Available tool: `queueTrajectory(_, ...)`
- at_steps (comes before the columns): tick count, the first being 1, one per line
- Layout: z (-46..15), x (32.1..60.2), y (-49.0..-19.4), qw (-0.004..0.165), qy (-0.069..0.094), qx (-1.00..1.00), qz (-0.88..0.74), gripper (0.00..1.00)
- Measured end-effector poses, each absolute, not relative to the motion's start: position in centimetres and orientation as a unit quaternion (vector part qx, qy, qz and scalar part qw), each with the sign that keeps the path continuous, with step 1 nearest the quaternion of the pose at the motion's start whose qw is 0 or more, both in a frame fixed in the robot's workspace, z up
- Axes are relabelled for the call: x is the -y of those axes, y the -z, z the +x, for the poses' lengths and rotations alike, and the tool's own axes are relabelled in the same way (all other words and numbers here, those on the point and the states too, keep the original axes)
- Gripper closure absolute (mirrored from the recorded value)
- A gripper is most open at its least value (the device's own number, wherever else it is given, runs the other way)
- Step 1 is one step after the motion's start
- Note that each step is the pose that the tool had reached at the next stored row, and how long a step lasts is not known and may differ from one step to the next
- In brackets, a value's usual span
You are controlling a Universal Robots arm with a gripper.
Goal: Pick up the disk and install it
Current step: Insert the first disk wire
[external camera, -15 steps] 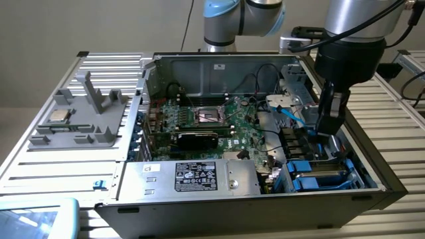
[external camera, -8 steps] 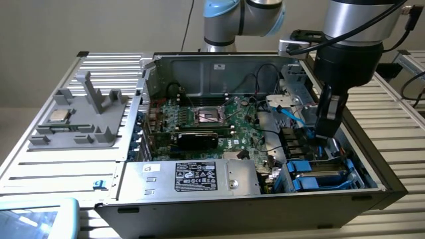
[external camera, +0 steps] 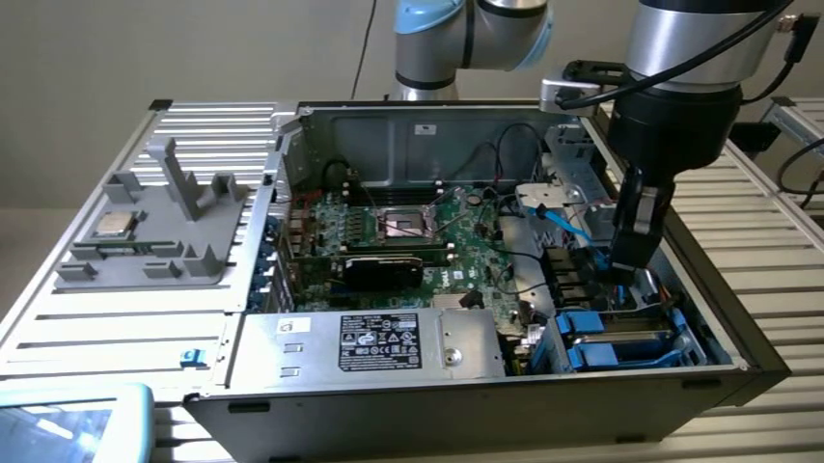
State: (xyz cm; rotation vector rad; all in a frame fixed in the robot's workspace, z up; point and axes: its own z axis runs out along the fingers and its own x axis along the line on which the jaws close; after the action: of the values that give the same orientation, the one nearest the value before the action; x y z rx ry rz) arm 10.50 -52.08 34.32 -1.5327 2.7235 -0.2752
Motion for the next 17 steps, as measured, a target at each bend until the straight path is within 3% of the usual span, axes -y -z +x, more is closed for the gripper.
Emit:
queueTrajectory(5, 10.5, 52.1, -34.3, 0.002, 0.088, -0.868, -0.489, 0.65)
queueTrajectory(8, 10.6, 52.1, -34.3, 0.002, 0.088, -0.868, -0.489, 0.57)
queueTrajectory(9, 10.6, 52.1, -34.3, 0.002, 0.088, -0.868, -0.489, 0.5)
queueTrajectory(17, 10.6, 52.0, -35.6, 0.007, 0.091, -0.868, -0.488, 0.5)
